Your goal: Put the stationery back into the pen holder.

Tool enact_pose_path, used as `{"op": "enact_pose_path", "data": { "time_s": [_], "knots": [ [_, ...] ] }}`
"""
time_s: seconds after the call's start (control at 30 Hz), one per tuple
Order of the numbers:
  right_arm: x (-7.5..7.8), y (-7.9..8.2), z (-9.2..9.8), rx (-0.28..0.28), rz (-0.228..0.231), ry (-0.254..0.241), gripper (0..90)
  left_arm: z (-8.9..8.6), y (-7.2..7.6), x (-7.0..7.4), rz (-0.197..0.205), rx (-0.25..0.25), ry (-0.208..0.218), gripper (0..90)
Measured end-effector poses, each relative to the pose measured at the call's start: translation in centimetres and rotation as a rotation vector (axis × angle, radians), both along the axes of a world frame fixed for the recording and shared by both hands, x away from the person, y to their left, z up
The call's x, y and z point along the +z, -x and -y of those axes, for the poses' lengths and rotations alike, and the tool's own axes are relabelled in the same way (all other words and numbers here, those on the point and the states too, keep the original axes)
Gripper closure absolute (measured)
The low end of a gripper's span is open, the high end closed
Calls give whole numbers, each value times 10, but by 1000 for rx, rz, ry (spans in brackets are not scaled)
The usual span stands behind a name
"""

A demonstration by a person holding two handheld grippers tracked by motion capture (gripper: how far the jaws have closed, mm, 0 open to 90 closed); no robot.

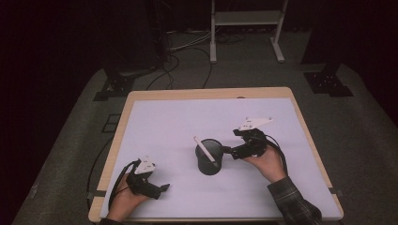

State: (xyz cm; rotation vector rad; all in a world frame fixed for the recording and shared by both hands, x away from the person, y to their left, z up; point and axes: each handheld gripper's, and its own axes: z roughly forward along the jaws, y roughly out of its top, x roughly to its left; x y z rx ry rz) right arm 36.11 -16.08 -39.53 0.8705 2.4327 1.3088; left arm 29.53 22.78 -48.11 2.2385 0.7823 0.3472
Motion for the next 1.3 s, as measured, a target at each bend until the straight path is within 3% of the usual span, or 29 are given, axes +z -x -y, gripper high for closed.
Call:
{"op": "enact_pose_path", "data": {
  "time_s": [0.1, 0.4, 0.47, 1.07, 1.23, 1.3],
  "knots": [
    [-5, 5, 19, -38, -12, 18, 130, 0, 0, 0, 0, -1, -1, 0],
    [-19, 17, 52, -87, -34, 32, 70, 0, 0, 0, 1, -2, -1, 0],
    [-25, 22, 61, -97, -47, 44, 21, 0, 0, 0, 1, -1, -2, 0],
    [-75, 64, 137, -238, -100, 157, 18, 0, 0, 0, 1, -1, -2, 0],
    [-87, 71, 148, -264, -99, 185, 13, 0, 0, 0, 1, -1, -2, 0],
    [-87, 71, 148, -265, -96, 174, 13, 0, 0, 0, 1, -1, -3, 0]
  ]
}}
